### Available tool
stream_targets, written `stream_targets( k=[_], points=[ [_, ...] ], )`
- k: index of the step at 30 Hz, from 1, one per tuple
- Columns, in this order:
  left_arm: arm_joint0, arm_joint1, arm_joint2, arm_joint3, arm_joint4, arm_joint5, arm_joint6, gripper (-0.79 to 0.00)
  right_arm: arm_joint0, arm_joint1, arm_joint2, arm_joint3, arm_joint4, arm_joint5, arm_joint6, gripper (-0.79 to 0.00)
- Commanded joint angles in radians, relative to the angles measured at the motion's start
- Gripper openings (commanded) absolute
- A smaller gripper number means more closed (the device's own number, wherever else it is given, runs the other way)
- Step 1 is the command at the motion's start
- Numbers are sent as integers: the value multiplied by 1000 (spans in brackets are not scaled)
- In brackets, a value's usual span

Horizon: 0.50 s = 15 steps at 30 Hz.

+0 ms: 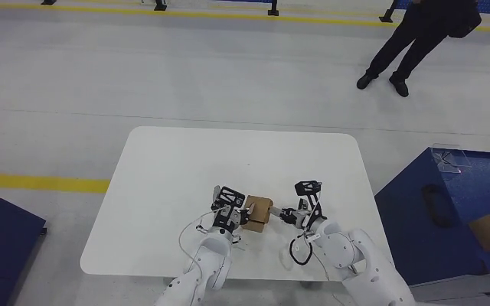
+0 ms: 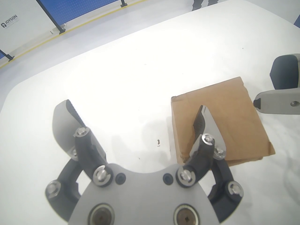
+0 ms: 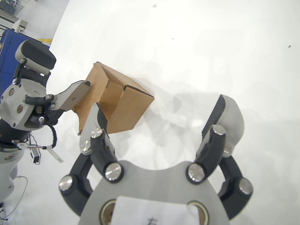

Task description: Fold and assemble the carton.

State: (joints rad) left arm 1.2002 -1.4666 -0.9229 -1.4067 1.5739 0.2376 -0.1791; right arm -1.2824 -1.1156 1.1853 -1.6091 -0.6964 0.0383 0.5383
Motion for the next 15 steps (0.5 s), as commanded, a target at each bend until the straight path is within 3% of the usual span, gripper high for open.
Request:
stream_targets(
  k=[1, 15],
  points=[
    [2, -1, -3, -2, -3, -3, 5, 0, -1, -1, 3, -2, 12, -3, -8, 0],
    [4, -8, -29, -14, -10, -19, -12, 0, -18, 1, 36, -23, -21, -12, -6, 0]
  ],
)
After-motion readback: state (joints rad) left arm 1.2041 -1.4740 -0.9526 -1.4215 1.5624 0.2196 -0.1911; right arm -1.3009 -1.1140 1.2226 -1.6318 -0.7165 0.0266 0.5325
